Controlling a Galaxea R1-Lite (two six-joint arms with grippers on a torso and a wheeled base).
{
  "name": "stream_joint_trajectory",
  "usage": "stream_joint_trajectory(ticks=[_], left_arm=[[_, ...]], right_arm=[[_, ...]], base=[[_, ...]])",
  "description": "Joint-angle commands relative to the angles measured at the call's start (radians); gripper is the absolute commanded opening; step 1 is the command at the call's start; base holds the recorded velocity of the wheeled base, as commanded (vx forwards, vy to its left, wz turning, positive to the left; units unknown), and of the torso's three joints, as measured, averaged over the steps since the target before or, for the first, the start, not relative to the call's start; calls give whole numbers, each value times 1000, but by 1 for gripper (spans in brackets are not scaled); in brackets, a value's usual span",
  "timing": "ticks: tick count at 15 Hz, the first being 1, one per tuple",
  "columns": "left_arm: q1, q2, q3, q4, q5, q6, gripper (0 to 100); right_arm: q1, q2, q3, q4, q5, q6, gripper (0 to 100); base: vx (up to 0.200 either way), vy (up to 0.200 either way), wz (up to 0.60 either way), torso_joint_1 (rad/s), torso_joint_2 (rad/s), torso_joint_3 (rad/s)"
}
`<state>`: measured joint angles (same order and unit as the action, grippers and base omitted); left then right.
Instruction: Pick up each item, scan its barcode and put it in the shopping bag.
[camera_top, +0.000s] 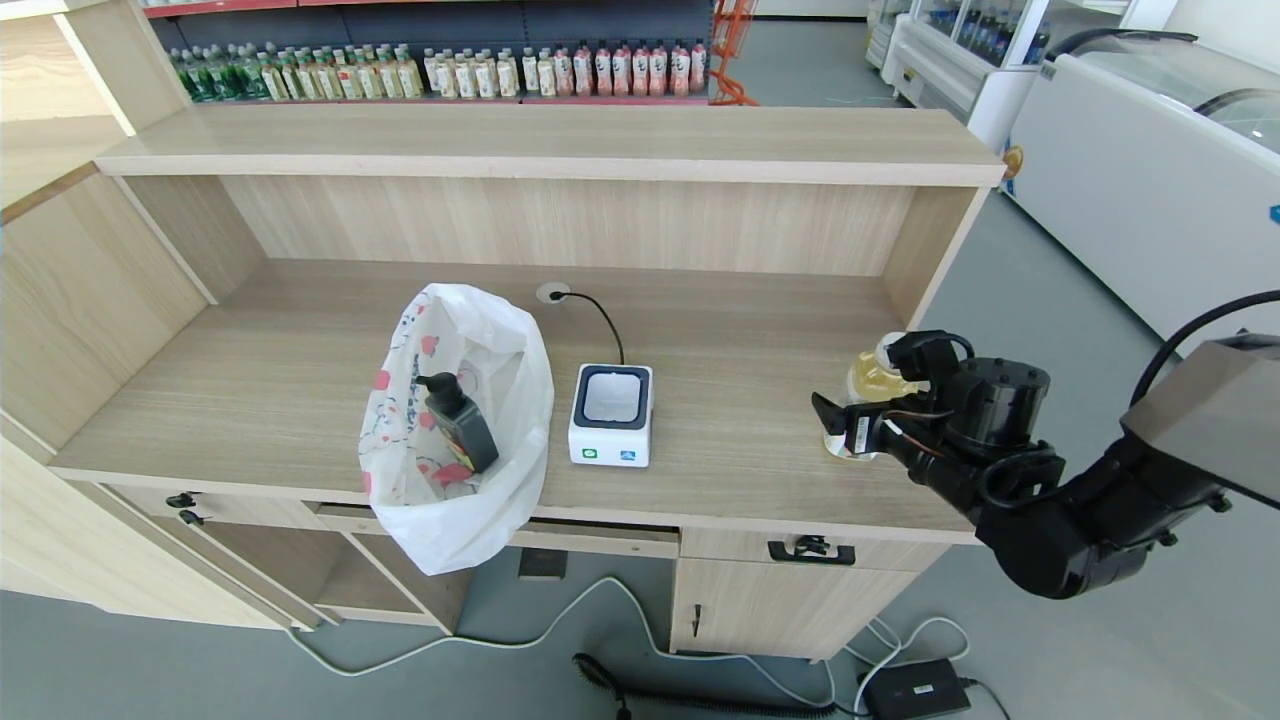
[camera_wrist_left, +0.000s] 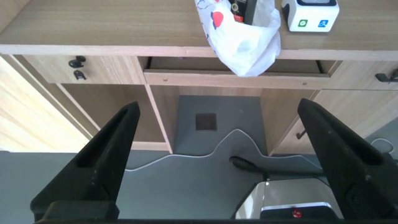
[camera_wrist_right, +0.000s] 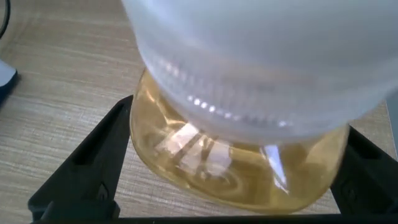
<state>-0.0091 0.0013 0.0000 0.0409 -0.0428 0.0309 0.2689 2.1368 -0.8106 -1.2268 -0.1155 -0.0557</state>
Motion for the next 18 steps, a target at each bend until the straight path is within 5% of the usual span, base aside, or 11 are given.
stream_joint_trajectory(ticks=[1, 6, 7, 18], left_arm=[[0, 0, 0, 1, 0, 0, 100], [0, 0, 0, -1, 0, 0, 100], [0, 0, 0, -1, 0, 0, 100], [0, 0, 0, -1, 0, 0, 100]], right_arm=[[-10, 32, -18, -2, 10, -13, 100], [-14, 72, -74, -13, 86, -16, 100], [-14, 75, -78, -30, 94, -16, 0], [-89, 68, -67, -118, 194, -131, 0]], base=[[0, 0, 0, 0, 0, 0], [0, 0, 0, 0, 0, 0], [0, 0, 0, 0, 0, 0], [0, 0, 0, 0, 0, 0]])
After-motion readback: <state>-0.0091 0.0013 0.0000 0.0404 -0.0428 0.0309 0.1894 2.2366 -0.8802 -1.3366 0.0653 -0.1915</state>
